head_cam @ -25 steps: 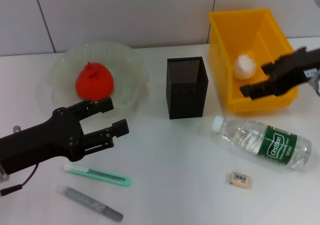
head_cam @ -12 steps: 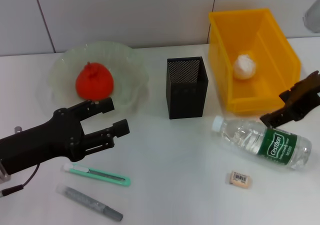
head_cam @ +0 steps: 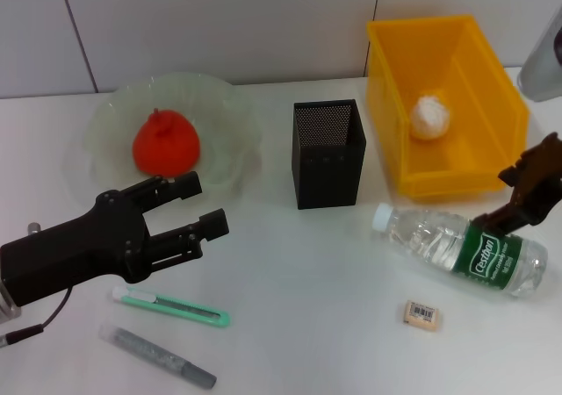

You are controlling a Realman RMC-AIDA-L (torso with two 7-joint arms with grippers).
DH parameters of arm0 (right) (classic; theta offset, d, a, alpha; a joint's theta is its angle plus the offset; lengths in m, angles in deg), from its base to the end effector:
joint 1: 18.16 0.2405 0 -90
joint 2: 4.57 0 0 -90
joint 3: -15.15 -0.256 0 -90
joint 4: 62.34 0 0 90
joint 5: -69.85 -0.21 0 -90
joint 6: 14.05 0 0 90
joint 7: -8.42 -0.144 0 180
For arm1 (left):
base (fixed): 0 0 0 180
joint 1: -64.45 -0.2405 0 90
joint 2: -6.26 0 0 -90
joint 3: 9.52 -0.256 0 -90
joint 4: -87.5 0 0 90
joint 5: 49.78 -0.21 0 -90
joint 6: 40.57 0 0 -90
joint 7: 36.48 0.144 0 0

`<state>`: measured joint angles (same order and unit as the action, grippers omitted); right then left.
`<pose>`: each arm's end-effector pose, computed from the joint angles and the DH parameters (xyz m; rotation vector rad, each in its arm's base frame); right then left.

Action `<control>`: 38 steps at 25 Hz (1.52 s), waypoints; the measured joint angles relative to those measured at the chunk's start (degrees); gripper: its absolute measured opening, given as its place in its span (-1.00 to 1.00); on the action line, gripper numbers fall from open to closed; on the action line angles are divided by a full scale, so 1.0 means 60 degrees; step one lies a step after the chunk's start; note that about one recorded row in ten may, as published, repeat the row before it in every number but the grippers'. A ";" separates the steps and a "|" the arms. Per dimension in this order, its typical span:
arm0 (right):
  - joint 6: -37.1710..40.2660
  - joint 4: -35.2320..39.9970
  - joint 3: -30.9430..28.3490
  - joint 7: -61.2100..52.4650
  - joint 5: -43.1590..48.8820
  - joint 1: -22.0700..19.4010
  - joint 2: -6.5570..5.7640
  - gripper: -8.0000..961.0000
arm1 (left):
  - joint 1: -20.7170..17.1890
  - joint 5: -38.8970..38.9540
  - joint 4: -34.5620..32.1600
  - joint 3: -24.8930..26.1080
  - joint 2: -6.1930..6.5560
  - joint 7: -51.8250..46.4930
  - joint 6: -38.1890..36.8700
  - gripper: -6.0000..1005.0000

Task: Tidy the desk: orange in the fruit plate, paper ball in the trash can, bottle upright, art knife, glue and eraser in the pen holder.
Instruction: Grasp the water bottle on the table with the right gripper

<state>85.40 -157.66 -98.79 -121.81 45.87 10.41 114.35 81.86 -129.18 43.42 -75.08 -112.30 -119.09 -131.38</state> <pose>0.1969 0.3395 0.0866 -2.4847 0.6576 -0.5437 -0.2343 0.2910 0.0018 -2.6376 -0.6486 -1.1630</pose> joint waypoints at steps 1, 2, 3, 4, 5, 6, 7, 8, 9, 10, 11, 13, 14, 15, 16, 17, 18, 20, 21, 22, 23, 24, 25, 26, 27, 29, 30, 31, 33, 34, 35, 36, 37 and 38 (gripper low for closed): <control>-0.0049 0.0179 0.0001 0.0078 0.0081 0.0036 0.0000 0.58 | -0.0001 0.0020 0.0009 0.0000 0.0000 0.0000 0.0001 0.56; -0.0069 0.0346 0.0006 0.0159 0.0150 0.0076 0.0001 0.58 | -0.0003 0.0043 0.0022 0.0000 -0.0002 0.0000 0.0002 0.56; -0.0106 0.0520 0.0009 0.0249 0.0223 0.0115 0.0000 0.58 | -0.0007 0.0069 0.0044 0.0000 -0.0006 0.0000 0.0003 0.56; -0.0220 0.0823 0.0015 0.0418 0.0359 0.0160 0.0000 0.58 | -0.0001 0.0108 0.0106 0.0001 -0.0012 0.0000 0.0005 0.56; -0.0220 0.0823 0.0015 0.0418 0.0359 0.0160 0.0000 0.58 | -0.0001 0.0108 0.0106 0.0001 -0.0012 0.0000 0.0005 0.56; -0.0285 0.0937 0.0017 0.0485 0.0398 0.0171 0.0001 0.58 | 0.0004 0.0117 0.0129 0.0000 -0.0015 0.0000 0.0007 0.56; -0.0351 0.1009 0.0024 0.0527 0.0400 0.0171 0.0004 0.58 | 0.0010 0.0130 0.0153 0.0000 -0.0018 0.0000 0.0012 0.56; -0.0397 0.1075 0.0044 0.0587 0.0400 0.0171 0.0008 0.58 | 0.0010 0.0130 0.0153 0.0000 -0.0018 0.0000 0.0012 0.56; -0.0460 0.1183 0.0120 0.0728 0.0393 0.0155 0.0012 0.57 | 0.0012 0.0160 0.0165 0.0000 -0.0019 0.0000 0.0019 0.56; -0.0460 0.1183 0.0120 0.0728 0.0393 0.0155 0.0012 0.57 | 0.0012 0.0171 0.0168 0.0000 -0.0018 0.0000 0.0019 0.56; -0.0481 0.1230 0.0165 0.0795 0.0393 0.0144 0.0013 0.57 | 0.0012 0.0183 0.0168 0.0000 -0.0018 0.0000 0.0019 0.56; -0.0542 0.1352 0.0250 0.0891 0.0396 0.0134 0.0014 0.57 | 0.0012 0.0210 0.0168 0.0000 -0.0017 0.0000 0.0019 0.56; -0.0597 0.1484 0.0311 0.0924 0.0395 0.0157 0.0015 0.57 | 0.0012 0.0223 0.0168 0.0000 -0.0017 -0.0001 0.0018 0.56; -0.0597 0.1484 0.0311 0.0924 0.0395 0.0157 0.0015 0.57 | 0.0012 0.0223 0.0168 0.0000 -0.0017 -0.0001 0.0018 0.56; -0.0643 0.1535 0.0353 0.0933 0.0395 0.0167 0.0014 0.57 | 0.0012 0.0226 0.0169 -0.0001 -0.0016 -0.0004 0.0017 0.56; -0.0692 0.1583 0.0403 0.0946 0.0400 0.0168 0.0015 0.57 | 0.0012 0.0229 0.0168 0.0000 -0.0016 -0.0011 0.0015 0.56; -0.0746 0.1606 0.0435 0.0961 0.0410 0.0169 0.0015 0.57 | 0.0012 0.0234 0.0168 0.0000 -0.0016 -0.0019 0.0013 0.56; -0.0824 0.1673 0.0479 0.1008 0.0418 0.0173 0.0015 0.57 | 0.0012 0.0242 0.0168 0.0000 -0.0016 -0.0023 0.0011 0.56; -0.0850 0.1705 0.0482 0.1028 0.0420 0.0181 0.0015 0.57 | 0.0012 0.0244 0.0169 -0.0001 -0.0016 -0.0018 0.0009 0.56; -0.0882 0.1755 0.0486 0.1043 0.0422 0.0198 0.0015 0.57 | 0.0013 0.0248 0.0168 0.0000 -0.0016 -0.0012 0.0008 0.56; -0.0908 0.1821 0.0492 0.1044 0.0422 0.0219 0.0015 0.57 | 0.0012 0.0251 0.0169 0.0000 -0.0016 -0.0011 0.0008 0.56; -0.1011 0.2019 0.0497 0.1047 0.0419 0.0276 0.0015 0.57 | 0.0012 0.0256 0.0168 -0.0001 -0.0016 -0.0009 0.0007 0.56; -0.1011 0.2019 0.0497 0.1047 0.0419 0.0276 0.0015 0.57 | 0.0012 0.0256 0.0168 -0.0001 -0.0016 -0.0009 0.0007 0.56; -0.1056 0.2103 0.0497 0.1051 0.0408 0.0291 0.0015 0.57 | 0.0012 0.0256 0.0168 -0.0002 -0.0016 -0.0008 0.0001 0.56; -0.1111 0.2202 0.0498 0.1058 0.0395 0.0309 0.0015 0.57 | 0.0012 0.0257 0.0168 -0.0008 -0.0015 -0.0006 -0.0008 0.56; -0.1338 0.2574 0.0503 0.1086 0.0390 0.0398 0.0015 0.57 | 0.0017 0.0256 0.0168 -0.0020 -0.0016 -0.0004 -0.0018 0.56; -0.1338 0.2574 0.0503 0.1086 0.0390 0.0398 0.0015 0.57 | 0.0017 0.0256 0.0168 -0.0020 -0.0016 -0.0004 -0.0018 0.56; -0.1400 0.2665 0.0503 0.1090 0.0400 0.0417 0.0015 0.57 | 0.0018 0.0258 0.0169 -0.0017 -0.0014 -0.0003 -0.0022 0.56; -0.1530 0.2859 0.0504 0.1093 0.0408 0.0460 0.0015 0.57 | 0.0019 0.0289 0.0168 -0.0007 -0.0007 -0.0004 -0.0045 0.56; -0.1592 0.2993 0.0503 0.1096 0.0412 0.0490 0.0015 0.57 | -0.0002 0.0334 0.0168 -0.0004 -0.0002 -0.0004 -0.0080 0.56; -0.1592 0.2993 0.0503 0.1096 0.0412 0.0490 0.0015 0.57 | -0.0002 0.0334 0.0168 -0.0004 -0.0002 -0.0004 -0.0080 0.56; -0.1617 0.3038 0.0503 0.1096 0.0412 0.0503 0.0015 0.58 | -0.0023 0.0345 0.0169 -0.0003 -0.0002 -0.0004 -0.0096 0.56; -0.1663 0.3096 0.0503 0.1097 0.0412 0.0508 0.0015 0.58 | -0.0037 0.0356 0.0168 -0.0003 -0.0001 -0.0002 -0.0107 0.56; -0.1699 0.3141 0.0502 0.1097 0.0412 0.0512 0.0014 0.58 | -0.0047 0.0362 0.0169 -0.0007 -0.0002 0.0002 -0.0113 0.56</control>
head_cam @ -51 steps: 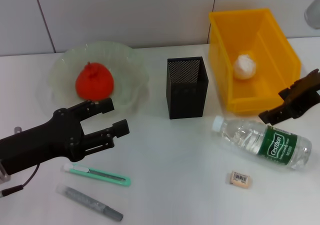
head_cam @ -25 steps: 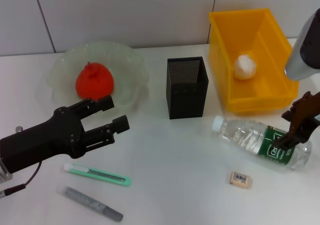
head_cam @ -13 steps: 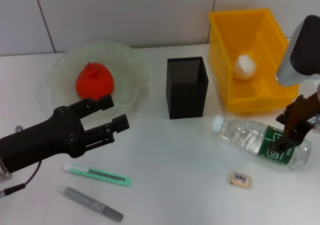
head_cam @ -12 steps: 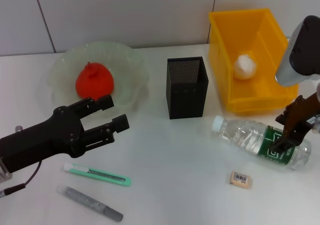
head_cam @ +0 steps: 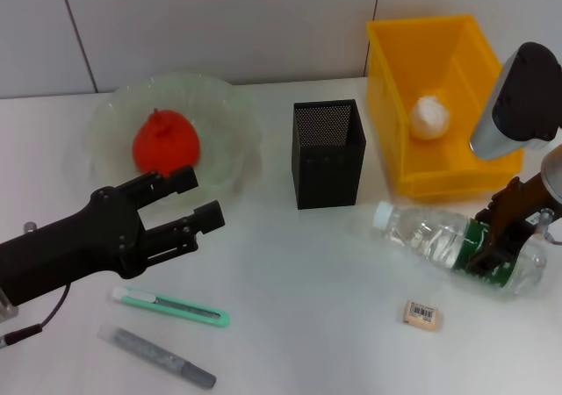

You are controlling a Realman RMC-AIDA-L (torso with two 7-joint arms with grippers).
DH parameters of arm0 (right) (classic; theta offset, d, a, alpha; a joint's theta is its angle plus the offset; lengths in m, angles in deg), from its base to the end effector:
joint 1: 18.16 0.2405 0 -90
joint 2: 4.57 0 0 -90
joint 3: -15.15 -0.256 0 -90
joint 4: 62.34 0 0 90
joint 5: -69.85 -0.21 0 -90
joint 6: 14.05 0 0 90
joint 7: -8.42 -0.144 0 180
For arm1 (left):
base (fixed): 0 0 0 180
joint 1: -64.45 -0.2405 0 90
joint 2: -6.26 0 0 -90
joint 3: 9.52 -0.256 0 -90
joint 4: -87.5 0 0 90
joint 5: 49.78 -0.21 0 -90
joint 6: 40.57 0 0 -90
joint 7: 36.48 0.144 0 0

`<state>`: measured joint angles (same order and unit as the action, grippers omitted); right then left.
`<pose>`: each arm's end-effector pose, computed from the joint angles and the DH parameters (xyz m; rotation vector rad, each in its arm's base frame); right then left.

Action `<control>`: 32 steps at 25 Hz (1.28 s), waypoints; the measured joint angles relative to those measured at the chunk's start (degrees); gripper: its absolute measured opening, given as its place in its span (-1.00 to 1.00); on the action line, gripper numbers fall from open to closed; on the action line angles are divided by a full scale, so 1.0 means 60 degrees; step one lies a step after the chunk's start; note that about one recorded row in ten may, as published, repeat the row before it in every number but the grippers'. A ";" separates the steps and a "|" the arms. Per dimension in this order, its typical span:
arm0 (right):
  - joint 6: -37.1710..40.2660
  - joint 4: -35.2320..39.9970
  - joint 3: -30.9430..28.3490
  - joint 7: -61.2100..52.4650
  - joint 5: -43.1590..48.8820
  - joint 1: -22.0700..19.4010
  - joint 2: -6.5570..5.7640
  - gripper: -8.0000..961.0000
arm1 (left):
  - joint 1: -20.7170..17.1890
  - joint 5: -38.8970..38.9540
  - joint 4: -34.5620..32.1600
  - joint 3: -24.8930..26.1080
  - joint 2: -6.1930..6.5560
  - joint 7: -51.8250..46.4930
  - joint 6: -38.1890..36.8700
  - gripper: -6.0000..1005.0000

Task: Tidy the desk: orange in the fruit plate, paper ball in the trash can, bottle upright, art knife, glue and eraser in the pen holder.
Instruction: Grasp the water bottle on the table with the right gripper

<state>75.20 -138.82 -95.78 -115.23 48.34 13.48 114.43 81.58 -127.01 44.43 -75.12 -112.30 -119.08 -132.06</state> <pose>0.2344 0.3582 0.0407 -2.5783 0.6321 -0.6752 -0.2346 0.2894 0.0037 -2.6078 -0.6688 -1.2162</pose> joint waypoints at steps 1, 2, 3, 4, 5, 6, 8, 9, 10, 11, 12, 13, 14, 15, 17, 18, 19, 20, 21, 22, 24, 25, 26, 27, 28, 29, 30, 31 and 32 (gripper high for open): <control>-0.0099 0.0146 0.0001 0.0000 -0.0001 0.0002 0.0000 0.58 | -0.0014 0.0001 0.0000 -0.0032 0.0000 0.0000 -0.0002 0.56; -0.0099 0.0146 0.0001 0.0000 -0.0001 0.0002 0.0000 0.58 | -0.0014 0.0001 0.0000 -0.0032 0.0000 0.0000 -0.0002 0.56; -0.0137 0.0218 0.0000 0.0000 -0.0001 0.0002 0.0000 0.58 | -0.0023 0.0000 0.0000 -0.0044 0.0000 0.0000 -0.0002 0.56; -0.0189 0.0320 0.0000 -0.0001 0.0000 0.0005 0.0000 0.58 | -0.0032 0.0000 0.0000 -0.0043 0.0000 0.0000 -0.0002 0.56; -0.0234 0.0394 0.0000 0.0000 0.0002 0.0009 0.0000 0.58 | -0.0042 0.0000 0.0000 -0.0036 0.0000 0.0000 -0.0002 0.56; -0.0306 0.0509 0.0001 0.0000 0.0009 0.0018 0.0000 0.58 | -0.0056 0.0000 0.0000 -0.0018 0.0000 0.0000 -0.0002 0.56; -0.0330 0.0539 0.0002 -0.0008 0.0011 0.0020 0.0000 0.58 | -0.0060 0.0000 -0.0001 -0.0015 0.0000 -0.0001 -0.0002 0.56; -0.0340 0.0550 0.0002 -0.0020 0.0011 0.0020 0.0000 0.58 | -0.0060 0.0000 0.0000 -0.0016 0.0003 -0.0001 -0.0001 0.56; -0.0352 0.0575 0.0002 -0.0036 0.0012 0.0017 0.0000 0.58 | -0.0060 0.0000 0.0000 -0.0018 0.0006 -0.0001 -0.0002 0.56; -0.0378 0.0675 0.0001 -0.0059 0.0011 0.0015 0.0000 0.58 | -0.0055 0.0000 0.0000 -0.0027 0.0011 -0.0001 -0.0002 0.56; -0.0378 0.0675 0.0001 -0.0059 0.0011 0.0015 0.0000 0.58 | -0.0055 0.0000 0.0000 -0.0027 0.0011 -0.0001 -0.0002 0.56; -0.0395 0.0728 0.0001 -0.0071 0.0011 0.0016 0.0000 0.58 | -0.0047 0.0000 -0.0001 -0.0034 0.0012 -0.0001 -0.0002 0.56; -0.0413 0.0772 0.0000 -0.0080 0.0011 0.0014 0.0000 0.58 | -0.0032 0.0000 -0.0001 -0.0048 0.0014 -0.0002 -0.0001 0.56; -0.0431 0.0793 0.0001 -0.0092 0.0014 0.0010 0.0004 0.58 | -0.0024 -0.0001 -0.0001 -0.0058 0.0014 -0.0002 -0.0001 0.56; -0.0472 0.0832 0.0001 -0.0158 0.0032 -0.0001 0.0015 0.58 | -0.0012 -0.0001 -0.0001 -0.0073 0.0015 -0.0002 -0.0001 0.56; -0.0489 0.0861 0.0001 -0.0202 0.0047 -0.0001 0.0020 0.58 | -0.0007 -0.0002 -0.0001 -0.0077 0.0015 -0.0002 -0.0001 0.56; -0.0502 0.0895 0.0001 -0.0256 0.0068 0.0004 0.0025 0.58 | -0.0003 -0.0003 -0.0001 -0.0079 0.0015 -0.0002 -0.0001 0.56; -0.0502 0.0895 0.0001 -0.0256 0.0068 0.0004 0.0025 0.58 | -0.0003 -0.0003 -0.0001 -0.0079 0.0015 -0.0002 -0.0001 0.56; -0.0504 0.0915 0.0001 -0.0262 0.0081 0.0007 0.0028 0.58 | -0.0003 -0.0004 -0.0001 -0.0074 0.0015 -0.0002 -0.0001 0.56; -0.0504 0.0915 0.0001 -0.0262 0.0081 0.0007 0.0028 0.58 | -0.0002 -0.0004 -0.0001 -0.0067 0.0015 -0.0002 -0.0001 0.56; -0.0510 0.0932 0.0001 -0.0273 0.0092 0.0007 0.0030 0.58 | 0.0000 -0.0004 -0.0001 -0.0059 0.0015 -0.0002 -0.0004 0.56; -0.0513 0.0934 0.0003 -0.0292 0.0093 0.0006 0.0033 0.58 | 0.0000 -0.0004 -0.0001 -0.0058 0.0014 -0.0002 -0.0005 0.56; -0.0520 0.0937 0.0016 -0.0322 0.0095 0.0005 0.0036 0.58 | 0.0000 -0.0004 -0.0001 -0.0056 0.0015 -0.0003 -0.0006 0.56; -0.0528 0.0938 0.0029 -0.0351 0.0097 0.0005 0.0039 0.58 | 0.0001 -0.0004 -0.0001 -0.0055 0.0015 -0.0002 -0.0007 0.56; -0.0552 0.0936 0.0076 -0.0409 0.0099 -0.0001 0.0043 0.58 | 0.0001 -0.0004 -0.0001 -0.0054 0.0015 -0.0002 -0.0007 0.56; -0.0580 0.0929 0.0118 -0.0471 0.0100 -0.0004 0.0045 0.58 | 0.0001 -0.0005 -0.0001 -0.0053 0.0015 -0.0002 -0.0009 0.56; -0.0597 0.0925 0.0149 -0.0525 0.0100 -0.0005 0.0045 0.58 | 0.0001 -0.0005 -0.0001 -0.0053 0.0015 -0.0003 -0.0010 0.56; -0.0612 0.0921 0.0236 -0.0670 0.0103 0.0013 0.0045 0.58 | 0.0001 -0.0004 -0.0002 -0.0048 0.0015 -0.0003 -0.0014 0.56; -0.0612 0.0921 0.0236 -0.0670 0.0103 0.0013 0.0045 0.58 | 0.0001 -0.0004 -0.0002 -0.0048 0.0015 -0.0003 -0.0014 0.56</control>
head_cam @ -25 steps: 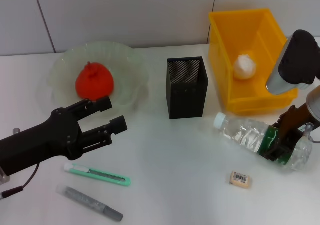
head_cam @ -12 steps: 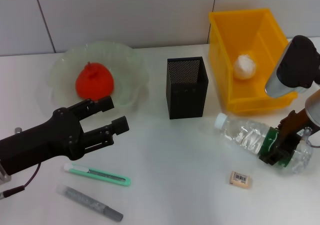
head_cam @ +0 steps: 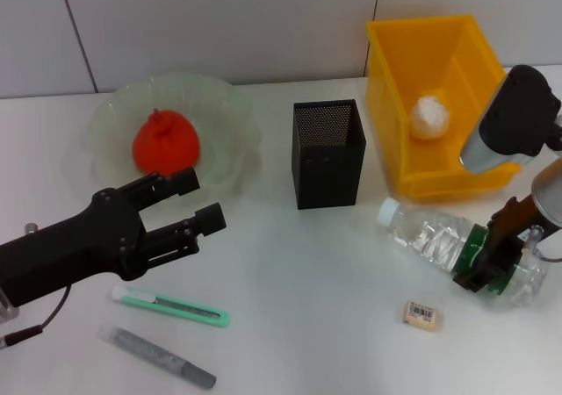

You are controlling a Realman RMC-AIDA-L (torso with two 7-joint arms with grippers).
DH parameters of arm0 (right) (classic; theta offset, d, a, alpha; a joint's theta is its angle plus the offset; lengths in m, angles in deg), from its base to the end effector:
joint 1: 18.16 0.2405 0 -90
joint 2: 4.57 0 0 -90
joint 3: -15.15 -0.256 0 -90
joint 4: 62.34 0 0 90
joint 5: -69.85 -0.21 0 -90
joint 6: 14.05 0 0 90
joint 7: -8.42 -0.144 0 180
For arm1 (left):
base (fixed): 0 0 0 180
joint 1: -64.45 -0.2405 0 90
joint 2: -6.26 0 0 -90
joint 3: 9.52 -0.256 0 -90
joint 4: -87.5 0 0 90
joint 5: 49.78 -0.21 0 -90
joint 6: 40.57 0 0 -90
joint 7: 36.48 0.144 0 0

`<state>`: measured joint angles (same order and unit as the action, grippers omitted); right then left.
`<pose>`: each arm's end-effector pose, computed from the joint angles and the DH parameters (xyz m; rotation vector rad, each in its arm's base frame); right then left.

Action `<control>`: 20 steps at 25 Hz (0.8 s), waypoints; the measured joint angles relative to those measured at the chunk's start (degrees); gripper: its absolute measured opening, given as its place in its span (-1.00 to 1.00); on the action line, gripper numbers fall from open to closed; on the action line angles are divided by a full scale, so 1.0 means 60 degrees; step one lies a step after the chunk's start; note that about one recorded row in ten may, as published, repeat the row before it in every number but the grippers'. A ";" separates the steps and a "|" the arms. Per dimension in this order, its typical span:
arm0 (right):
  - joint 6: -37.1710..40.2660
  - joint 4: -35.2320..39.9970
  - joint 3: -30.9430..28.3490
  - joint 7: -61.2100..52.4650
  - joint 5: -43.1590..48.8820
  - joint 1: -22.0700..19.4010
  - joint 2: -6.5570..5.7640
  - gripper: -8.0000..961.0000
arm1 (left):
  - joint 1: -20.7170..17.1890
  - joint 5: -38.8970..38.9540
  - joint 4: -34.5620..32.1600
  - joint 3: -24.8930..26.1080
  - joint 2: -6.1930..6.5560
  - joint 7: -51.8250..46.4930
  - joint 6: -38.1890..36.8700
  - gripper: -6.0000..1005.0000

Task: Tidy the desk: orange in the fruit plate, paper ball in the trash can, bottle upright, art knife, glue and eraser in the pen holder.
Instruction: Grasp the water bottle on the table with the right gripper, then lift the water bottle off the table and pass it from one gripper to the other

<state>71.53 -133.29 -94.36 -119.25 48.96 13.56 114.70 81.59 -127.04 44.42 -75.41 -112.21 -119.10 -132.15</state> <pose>0.2496 0.3574 0.0241 -2.5506 0.7528 -0.6881 -0.2344 0.2889 0.0033 -2.6153 -0.6677 -1.2137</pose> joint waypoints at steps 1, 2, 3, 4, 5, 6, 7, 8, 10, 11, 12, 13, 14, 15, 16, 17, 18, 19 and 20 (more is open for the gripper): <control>0.0007 0.0004 0.0032 -0.0040 0.0000 0.0020 -0.0001 0.58 | -0.0001 0.0000 -0.0002 0.0007 0.0000 0.0000 -0.0007 0.56; 0.0020 0.0009 0.0086 -0.0061 0.0000 0.0040 -0.0004 0.58 | -0.0002 0.0000 -0.0002 0.0021 0.0000 0.0000 -0.0023 0.56; 0.0031 0.0012 0.0140 -0.0075 0.0000 0.0053 -0.0009 0.58 | -0.0003 0.0000 -0.0002 0.0034 0.0000 0.0000 -0.0044 0.56; 0.0040 0.0017 0.0247 -0.0081 -0.0001 0.0069 -0.0011 0.58 | -0.0003 0.0000 -0.0002 0.0042 0.0000 0.0000 -0.0055 0.56; 0.0040 0.0017 0.0247 -0.0081 -0.0001 0.0069 -0.0011 0.58 | -0.0001 0.0001 -0.0002 0.0050 0.0000 0.0000 -0.0072 0.56; 0.0044 0.0018 0.0281 -0.0084 -0.0001 0.0072 -0.0012 0.58 | -0.0001 0.0000 -0.0002 0.0055 -0.0001 0.0000 -0.0081 0.56; 0.0051 0.0017 0.0293 -0.0084 -0.0001 0.0072 -0.0013 0.58 | -0.0001 0.0000 -0.0002 0.0057 -0.0001 0.0000 -0.0086 0.56; 0.0058 0.0010 0.0300 -0.0085 -0.0001 0.0073 -0.0014 0.58 | -0.0001 0.0000 -0.0002 0.0057 -0.0001 0.0000 -0.0092 0.56; 0.0088 -0.0018 0.0307 -0.0086 -0.0007 0.0073 -0.0014 0.58 | -0.0002 0.0000 -0.0002 0.0057 -0.0001 0.0000 -0.0100 0.56; 0.0126 -0.0045 0.0311 -0.0086 -0.0021 0.0071 -0.0014 0.58 | -0.0012 0.0000 -0.0002 0.0056 -0.0001 0.0000 -0.0102 0.56; 0.0161 -0.0078 0.0312 -0.0086 -0.0041 0.0060 -0.0014 0.58 | -0.0015 0.0000 -0.0002 0.0057 -0.0001 0.0000 -0.0103 0.56; 0.0189 -0.0121 0.0314 -0.0087 -0.0052 0.0046 -0.0014 0.58 | -0.0019 0.0000 -0.0001 0.0055 -0.0001 0.0000 -0.0104 0.56; 0.0278 -0.0296 0.0313 -0.0089 -0.0075 -0.0014 -0.0015 0.58 | -0.0024 0.0001 0.0000 0.0055 -0.0001 0.0000 -0.0107 0.56; 0.0278 -0.0296 0.0313 -0.0089 -0.0075 -0.0014 -0.0015 0.58 | -0.0027 0.0000 0.0001 0.0054 -0.0001 0.0000 -0.0112 0.56; 0.0335 -0.0397 0.0313 -0.0090 -0.0088 -0.0045 -0.0013 0.58 | -0.0027 0.0000 0.0001 0.0054 -0.0001 0.0000 -0.0112 0.56; 0.0367 -0.0480 0.0313 -0.0093 -0.0097 -0.0070 -0.0010 0.58 | -0.0027 0.0001 0.0001 0.0054 -0.0001 0.0000 -0.0116 0.56; 0.0422 -0.0588 0.0313 -0.0096 -0.0110 -0.0106 -0.0004 0.58 | -0.0029 0.0000 0.0002 0.0054 -0.0001 0.0000 -0.0128 0.56; 0.0519 -0.0753 0.0311 -0.0107 -0.0123 -0.0162 0.0004 0.58 | -0.0029 0.0000 0.0002 0.0054 -0.0001 0.0000 -0.0128 0.56; 0.0519 -0.0753 0.0311 -0.0107 -0.0123 -0.0162 0.0004 0.58 | -0.0029 0.0000 0.0002 0.0054 -0.0001 0.0000 -0.0128 0.56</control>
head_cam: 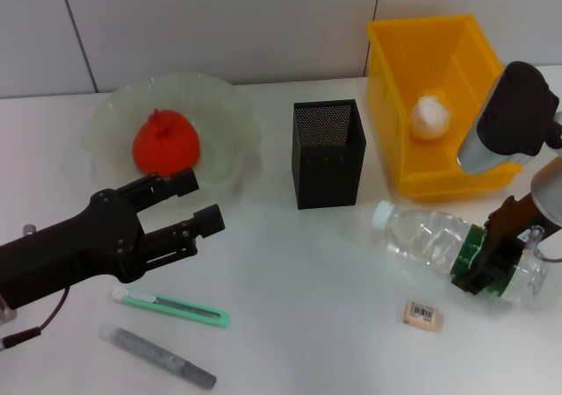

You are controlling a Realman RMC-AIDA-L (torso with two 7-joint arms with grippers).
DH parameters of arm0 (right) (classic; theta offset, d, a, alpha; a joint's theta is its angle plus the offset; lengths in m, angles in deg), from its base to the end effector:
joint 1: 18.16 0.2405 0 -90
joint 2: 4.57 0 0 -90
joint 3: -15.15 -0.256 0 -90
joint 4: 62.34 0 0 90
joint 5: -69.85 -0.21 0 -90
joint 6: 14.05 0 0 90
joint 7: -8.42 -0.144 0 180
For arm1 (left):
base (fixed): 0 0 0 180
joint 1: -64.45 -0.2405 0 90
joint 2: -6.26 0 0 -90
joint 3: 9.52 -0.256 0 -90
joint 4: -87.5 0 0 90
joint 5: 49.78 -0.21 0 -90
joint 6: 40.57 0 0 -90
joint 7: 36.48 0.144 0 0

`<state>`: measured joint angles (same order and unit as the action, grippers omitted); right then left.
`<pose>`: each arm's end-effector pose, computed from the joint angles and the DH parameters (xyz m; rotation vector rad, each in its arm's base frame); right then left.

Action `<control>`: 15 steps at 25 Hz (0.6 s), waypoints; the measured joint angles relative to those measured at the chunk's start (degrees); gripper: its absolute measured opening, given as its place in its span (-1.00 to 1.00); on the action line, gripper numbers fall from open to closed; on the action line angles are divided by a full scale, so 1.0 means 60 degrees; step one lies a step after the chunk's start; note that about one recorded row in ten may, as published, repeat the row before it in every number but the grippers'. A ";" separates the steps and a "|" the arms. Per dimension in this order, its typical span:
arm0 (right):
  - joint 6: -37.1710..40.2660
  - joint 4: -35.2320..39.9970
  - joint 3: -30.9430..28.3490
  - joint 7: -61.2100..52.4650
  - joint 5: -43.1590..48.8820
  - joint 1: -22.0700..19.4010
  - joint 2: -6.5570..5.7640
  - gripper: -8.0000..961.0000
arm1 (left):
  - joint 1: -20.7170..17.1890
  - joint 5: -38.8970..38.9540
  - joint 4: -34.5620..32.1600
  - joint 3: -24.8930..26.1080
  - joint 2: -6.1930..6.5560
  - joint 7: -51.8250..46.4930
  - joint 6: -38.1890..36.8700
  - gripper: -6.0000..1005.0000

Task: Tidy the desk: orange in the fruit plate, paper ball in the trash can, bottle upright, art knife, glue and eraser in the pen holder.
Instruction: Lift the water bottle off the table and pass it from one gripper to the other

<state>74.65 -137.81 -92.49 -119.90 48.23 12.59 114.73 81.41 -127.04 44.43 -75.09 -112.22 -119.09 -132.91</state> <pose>0.2374 0.3516 0.0272 -2.5720 0.7143 -0.6953 -0.2347 0.2870 0.0044 -2.6164 -0.6654 -1.2250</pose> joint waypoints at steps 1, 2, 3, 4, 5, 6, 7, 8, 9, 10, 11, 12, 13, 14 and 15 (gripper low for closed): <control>0.0047 -0.0111 0.0000 -0.0009 -0.0026 -0.0038 0.0002 0.58 | 0.0000 0.0000 0.0000 0.0000 0.0000 0.0000 0.0000 0.56; 0.0173 -0.0370 -0.0002 -0.0034 -0.0168 -0.0135 0.0004 0.58 | 0.0002 0.0000 0.0000 -0.0007 0.0000 0.0000 -0.0013 0.56; 0.0173 -0.0370 -0.0002 -0.0034 -0.0168 -0.0135 0.0004 0.58 | 0.0002 0.0000 0.0000 -0.0007 0.0000 0.0000 -0.0013 0.56; 0.0241 -0.0498 -0.0003 -0.0047 -0.0266 -0.0176 0.0005 0.58 | 0.0000 0.0000 0.0000 -0.0006 0.0000 -0.0001 -0.0016 0.56; 0.0337 -0.0681 -0.0003 -0.0057 -0.0393 -0.0232 0.0006 0.58 | 0.0000 0.0000 0.0000 -0.0006 0.0000 -0.0001 -0.0016 0.56; 0.0441 -0.0889 -0.0003 -0.0066 -0.0505 -0.0281 0.0007 0.58 | -0.0002 0.0001 0.0000 -0.0004 -0.0001 0.0000 -0.0022 0.56; 0.0604 -0.1344 -0.0005 -0.0088 -0.0718 -0.0392 0.0009 0.58 | -0.0009 0.0000 -0.0006 -0.0001 0.0000 0.0000 -0.0032 0.56; 0.0604 -0.1344 -0.0005 -0.0088 -0.0718 -0.0392 0.0009 0.58 | -0.0009 0.0000 -0.0006 -0.0001 0.0000 0.0000 -0.0032 0.56; 0.0687 -0.1727 -0.0006 -0.0096 -0.0973 -0.0507 0.0014 0.58 | -0.0009 0.0003 -0.0027 0.0000 0.0000 0.0000 -0.0034 0.56; 0.0687 -0.1727 -0.0006 -0.0096 -0.0973 -0.0507 0.0014 0.58 | -0.0009 0.0003 -0.0027 0.0000 0.0000 0.0000 -0.0034 0.56; 0.0723 -0.1953 -0.0006 -0.0103 -0.1167 -0.0585 0.0018 0.58 | -0.0008 0.0015 -0.0050 0.0000 0.0000 -0.0001 -0.0038 0.56; 0.0747 -0.2112 -0.0006 -0.0114 -0.1297 -0.0638 0.0020 0.58 | -0.0012 0.0091 -0.0102 0.0006 0.0007 -0.0001 -0.0068 0.56; 0.0793 -0.2269 -0.0006 -0.0151 -0.1424 -0.0683 0.0021 0.58 | -0.0012 0.0091 -0.0102 0.0006 0.0007 -0.0001 -0.0068 0.56; 0.0881 -0.2654 0.0014 -0.0221 -0.1573 -0.0783 0.0023 0.58 | -0.0015 0.0163 -0.0112 0.0013 0.0019 0.0000 -0.0090 0.56; 0.0881 -0.2654 0.0014 -0.0221 -0.1573 -0.0783 0.0023 0.58 | -0.0015 0.0163 -0.0112 0.0013 0.0019 0.0000 -0.0090 0.56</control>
<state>79.94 -153.74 -92.40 -121.22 38.79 7.89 114.87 81.32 -126.06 43.76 -75.01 -112.10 -119.10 -133.45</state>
